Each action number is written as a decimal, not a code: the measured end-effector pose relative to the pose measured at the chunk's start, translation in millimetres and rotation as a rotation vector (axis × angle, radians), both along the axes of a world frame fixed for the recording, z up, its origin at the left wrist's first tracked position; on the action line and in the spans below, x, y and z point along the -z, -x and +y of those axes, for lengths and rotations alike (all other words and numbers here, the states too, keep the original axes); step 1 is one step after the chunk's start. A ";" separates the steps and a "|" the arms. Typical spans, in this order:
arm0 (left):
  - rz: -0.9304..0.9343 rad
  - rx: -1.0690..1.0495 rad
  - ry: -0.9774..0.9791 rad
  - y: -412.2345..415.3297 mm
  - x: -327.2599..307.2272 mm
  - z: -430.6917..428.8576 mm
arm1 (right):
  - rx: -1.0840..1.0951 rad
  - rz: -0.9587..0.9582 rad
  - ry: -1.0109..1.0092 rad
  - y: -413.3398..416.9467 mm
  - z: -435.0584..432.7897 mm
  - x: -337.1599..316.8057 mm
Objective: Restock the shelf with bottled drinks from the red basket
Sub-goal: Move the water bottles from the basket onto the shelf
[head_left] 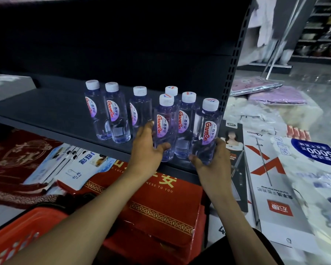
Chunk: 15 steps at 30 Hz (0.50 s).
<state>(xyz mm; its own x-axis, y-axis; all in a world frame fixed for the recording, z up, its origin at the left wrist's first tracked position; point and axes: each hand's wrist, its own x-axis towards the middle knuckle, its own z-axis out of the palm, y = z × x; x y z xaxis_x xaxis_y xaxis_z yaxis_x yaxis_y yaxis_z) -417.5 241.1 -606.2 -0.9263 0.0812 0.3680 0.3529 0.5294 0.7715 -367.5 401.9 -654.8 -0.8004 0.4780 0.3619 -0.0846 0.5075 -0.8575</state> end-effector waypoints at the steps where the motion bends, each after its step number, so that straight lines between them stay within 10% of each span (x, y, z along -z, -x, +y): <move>1: 0.000 0.003 -0.002 1.0 1.5 -0.4 | 0.003 -0.004 0.001 1.1 -0.3 0.1; 15: -0.017 -0.161 -0.031 -7.0 0.3 -19.0 | 0.054 -0.033 0.003 -12.1 -12.5 -4.2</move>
